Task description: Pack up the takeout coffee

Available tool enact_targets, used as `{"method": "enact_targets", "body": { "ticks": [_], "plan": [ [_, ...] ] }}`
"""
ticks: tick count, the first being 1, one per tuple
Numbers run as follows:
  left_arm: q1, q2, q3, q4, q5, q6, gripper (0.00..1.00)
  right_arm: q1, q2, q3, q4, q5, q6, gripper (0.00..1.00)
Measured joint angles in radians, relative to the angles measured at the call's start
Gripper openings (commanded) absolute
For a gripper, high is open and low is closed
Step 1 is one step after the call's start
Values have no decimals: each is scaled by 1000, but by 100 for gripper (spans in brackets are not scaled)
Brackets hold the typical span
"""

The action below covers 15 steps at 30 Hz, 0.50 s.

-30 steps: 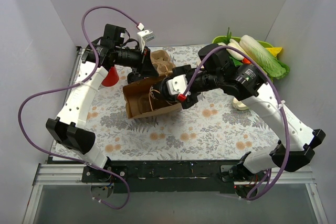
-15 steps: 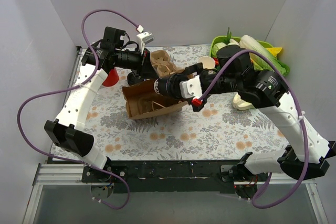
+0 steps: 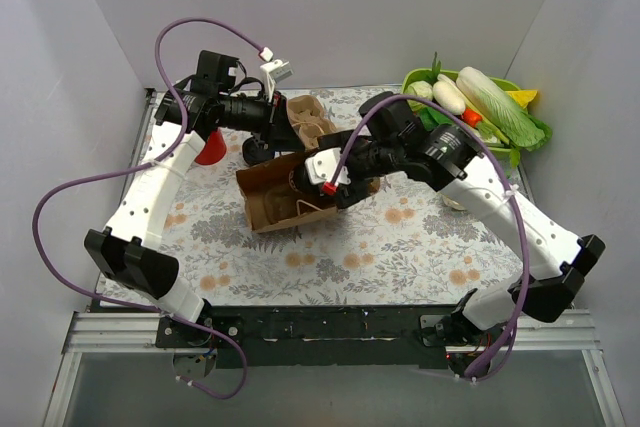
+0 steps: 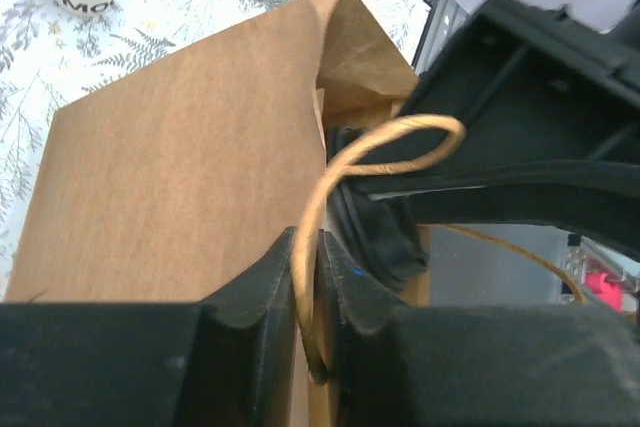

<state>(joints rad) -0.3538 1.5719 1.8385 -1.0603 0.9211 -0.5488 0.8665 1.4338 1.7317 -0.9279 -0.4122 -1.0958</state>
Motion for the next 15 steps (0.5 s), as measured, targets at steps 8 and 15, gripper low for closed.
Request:
{"method": "enact_targets", "body": {
  "ticks": [8, 15],
  "plan": [
    [0, -3, 34, 14, 46, -47, 78, 33, 4, -115, 83, 107, -32, 1],
    [78, -101, 43, 116, 11, -131, 79, 37, -95, -274, 93, 144, -88, 1]
  ]
}}
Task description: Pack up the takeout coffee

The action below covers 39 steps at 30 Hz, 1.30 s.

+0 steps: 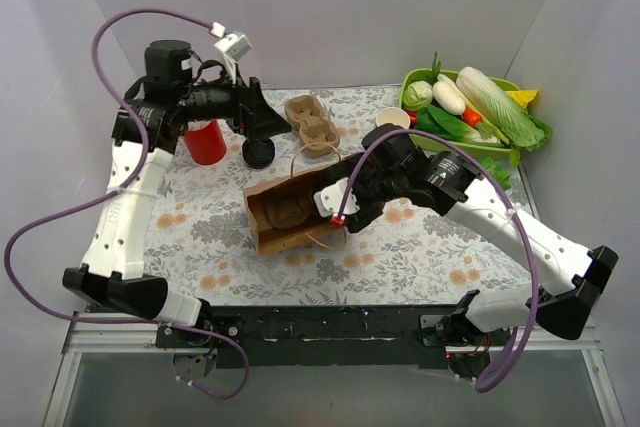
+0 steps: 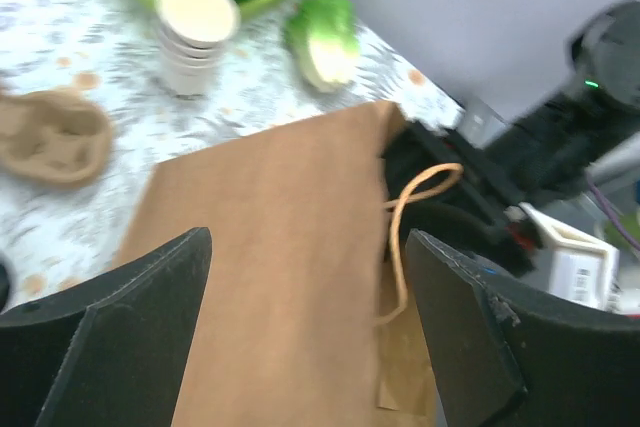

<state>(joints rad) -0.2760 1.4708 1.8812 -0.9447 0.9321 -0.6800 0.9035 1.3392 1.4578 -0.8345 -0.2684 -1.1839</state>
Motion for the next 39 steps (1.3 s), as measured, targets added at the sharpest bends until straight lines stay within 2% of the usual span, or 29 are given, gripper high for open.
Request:
{"method": "enact_targets", "body": {
  "ticks": [3, 7, 11, 16, 25, 39],
  "plan": [
    [54, -70, -63, 64, -106, -38, 78, 0, -60, -50, 0, 7, -16, 1],
    [65, -116, -227, 109, -249, -53, 77, 0, -117, -92, 19, 8, -29, 1],
    [72, -81, -437, 123, -337, -61, 76, 0, -143, -129, 60, 3, -50, 1],
    [88, -26, -566, 116, -403, -86, 76, 0, -144, -154, 77, -4, -70, 1],
    [101, -28, -680, 169, -338, -114, 75, 0, -187, -163, 61, -7, -92, 1],
    [101, 8, -727, 238, -68, -118, 72, 0, -121, 18, -130, -27, -77, 1]
  ]
}}
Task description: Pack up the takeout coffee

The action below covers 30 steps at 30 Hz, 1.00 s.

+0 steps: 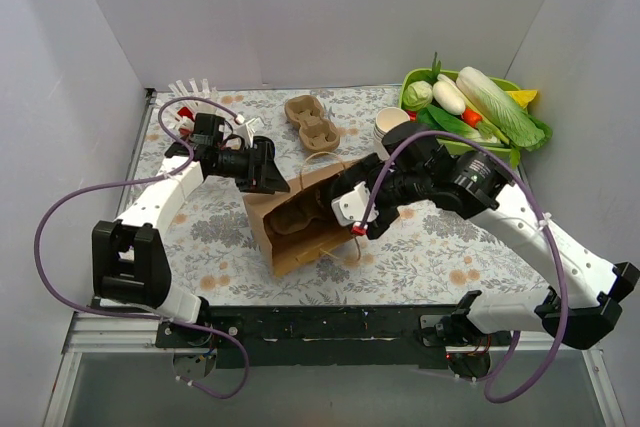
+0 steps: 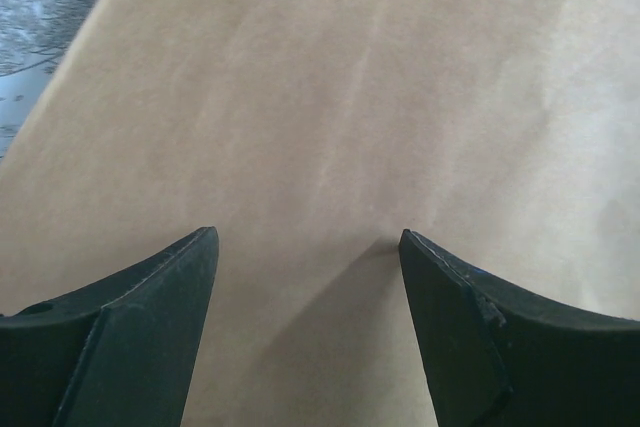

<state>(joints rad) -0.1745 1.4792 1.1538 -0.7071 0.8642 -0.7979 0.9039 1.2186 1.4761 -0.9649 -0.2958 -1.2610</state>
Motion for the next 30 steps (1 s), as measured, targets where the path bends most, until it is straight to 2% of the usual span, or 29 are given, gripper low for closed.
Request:
{"method": "enact_targets", "body": {
  "ticks": [5, 9, 18, 30],
  "plan": [
    [0, 37, -1, 1, 118, -19, 70, 0, 80, 143, -69, -32, 1, 1],
    [0, 39, -3, 1, 158, -33, 72, 0, 131, 179, -84, -48, 0, 1],
    [3, 30, 7, -48, 136, -2, 77, 0, 255, 198, -140, -16, -55, 1],
    [23, 8, 7, -10, 106, -5, 78, 9, 287, 195, -90, 114, -141, 1]
  ]
}}
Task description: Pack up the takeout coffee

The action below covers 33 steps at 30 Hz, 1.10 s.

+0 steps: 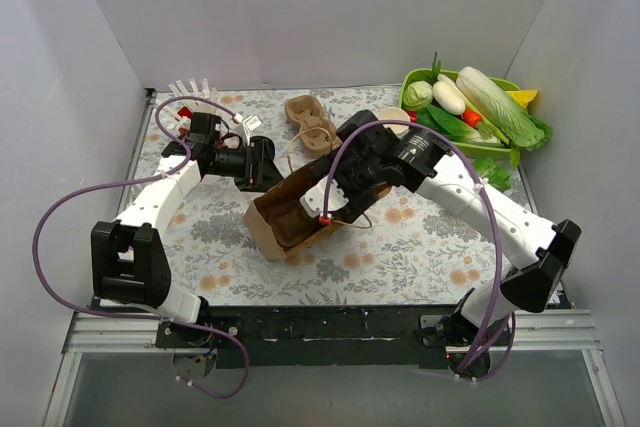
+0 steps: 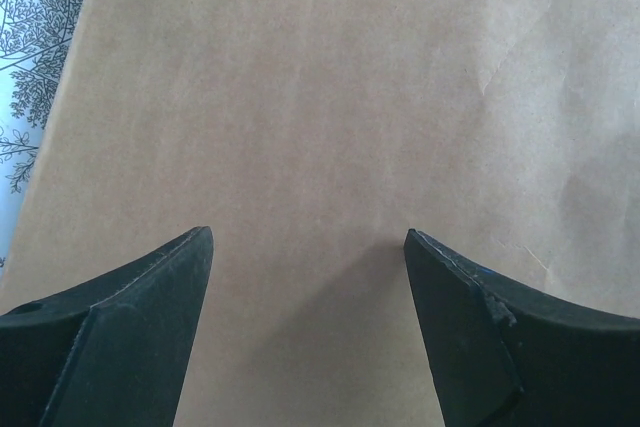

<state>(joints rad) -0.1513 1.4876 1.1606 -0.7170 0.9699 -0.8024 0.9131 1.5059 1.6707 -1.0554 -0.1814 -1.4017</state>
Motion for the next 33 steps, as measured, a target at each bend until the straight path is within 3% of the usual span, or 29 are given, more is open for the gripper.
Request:
{"method": "enact_targets", "body": {
  "ticks": [16, 33],
  "plan": [
    [35, 32, 16, -2, 17, 48, 78, 2, 159, 26, -18, 26, -71, 1],
    [65, 97, 67, -43, 41, 98, 78, -1, 224, 16, 38, 78, -72, 1]
  ]
}}
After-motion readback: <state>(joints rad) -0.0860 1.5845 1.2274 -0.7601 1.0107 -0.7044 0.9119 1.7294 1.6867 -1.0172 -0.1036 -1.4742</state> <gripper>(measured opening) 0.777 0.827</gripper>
